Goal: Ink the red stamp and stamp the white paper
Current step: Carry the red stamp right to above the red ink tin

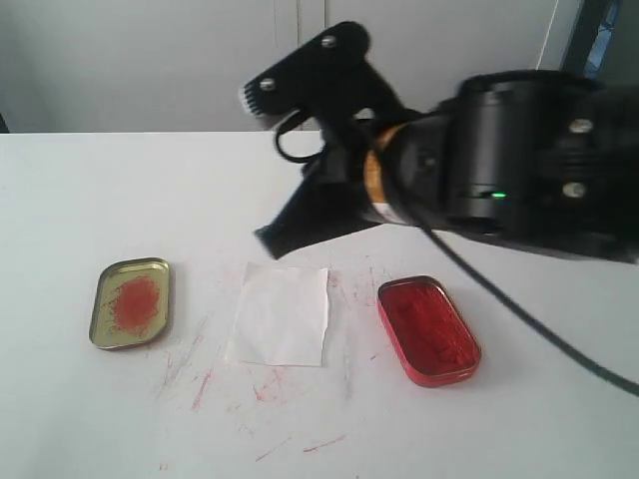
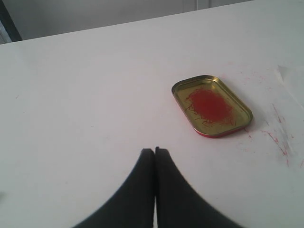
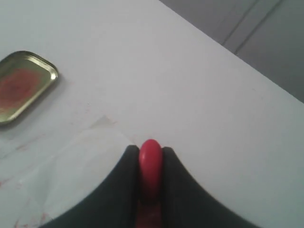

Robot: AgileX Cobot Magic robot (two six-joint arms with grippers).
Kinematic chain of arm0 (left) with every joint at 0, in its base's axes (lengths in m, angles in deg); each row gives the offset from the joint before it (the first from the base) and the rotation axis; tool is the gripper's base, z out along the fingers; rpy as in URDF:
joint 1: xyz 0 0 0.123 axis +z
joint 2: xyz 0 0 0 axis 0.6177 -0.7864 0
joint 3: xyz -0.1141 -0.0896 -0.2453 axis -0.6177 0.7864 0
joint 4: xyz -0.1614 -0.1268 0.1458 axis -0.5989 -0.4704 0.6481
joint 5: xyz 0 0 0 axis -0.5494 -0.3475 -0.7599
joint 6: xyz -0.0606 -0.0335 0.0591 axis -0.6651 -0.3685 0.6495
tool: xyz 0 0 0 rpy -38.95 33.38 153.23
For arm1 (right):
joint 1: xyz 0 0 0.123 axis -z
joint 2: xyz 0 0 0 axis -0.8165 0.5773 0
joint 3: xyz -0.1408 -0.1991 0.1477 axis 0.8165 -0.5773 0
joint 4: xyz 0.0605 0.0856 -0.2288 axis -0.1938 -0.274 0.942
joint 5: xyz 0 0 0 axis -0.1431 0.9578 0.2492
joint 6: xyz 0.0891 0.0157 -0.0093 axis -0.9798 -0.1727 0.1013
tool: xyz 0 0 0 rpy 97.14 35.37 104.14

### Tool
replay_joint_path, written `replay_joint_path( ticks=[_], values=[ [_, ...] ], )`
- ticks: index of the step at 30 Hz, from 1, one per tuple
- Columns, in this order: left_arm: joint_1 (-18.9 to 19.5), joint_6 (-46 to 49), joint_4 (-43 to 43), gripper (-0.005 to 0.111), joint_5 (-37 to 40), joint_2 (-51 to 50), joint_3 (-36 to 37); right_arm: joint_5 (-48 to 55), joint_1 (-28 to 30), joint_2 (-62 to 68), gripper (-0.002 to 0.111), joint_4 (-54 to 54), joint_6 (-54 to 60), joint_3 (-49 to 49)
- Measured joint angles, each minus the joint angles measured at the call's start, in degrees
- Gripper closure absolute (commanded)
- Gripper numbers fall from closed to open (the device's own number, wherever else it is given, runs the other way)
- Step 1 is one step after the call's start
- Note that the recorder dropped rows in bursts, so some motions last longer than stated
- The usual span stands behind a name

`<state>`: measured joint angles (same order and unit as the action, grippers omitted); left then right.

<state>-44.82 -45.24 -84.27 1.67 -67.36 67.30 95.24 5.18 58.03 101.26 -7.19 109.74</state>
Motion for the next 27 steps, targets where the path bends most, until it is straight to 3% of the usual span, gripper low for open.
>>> replay_joint_path(
  ticks=[11, 22, 27],
  values=[
    [0.0, 0.0, 0.0, 0.107, 0.0, 0.0, 0.0, -0.74, 8.18, -14.63, 0.108, 0.22, 0.14, -13.1],
    [0.0, 0.0, 0.0, 0.107, 0.0, 0.0, 0.0, -14.71, 14.63, -8.86, 0.108, 2.44, -0.13, -18.88],
    [0.0, 0.0, 0.0, 0.107, 0.0, 0.0, 0.0, -21.96, 20.41, -3.32, 0.108, 2.44, -3.65, -19.0]
  ],
)
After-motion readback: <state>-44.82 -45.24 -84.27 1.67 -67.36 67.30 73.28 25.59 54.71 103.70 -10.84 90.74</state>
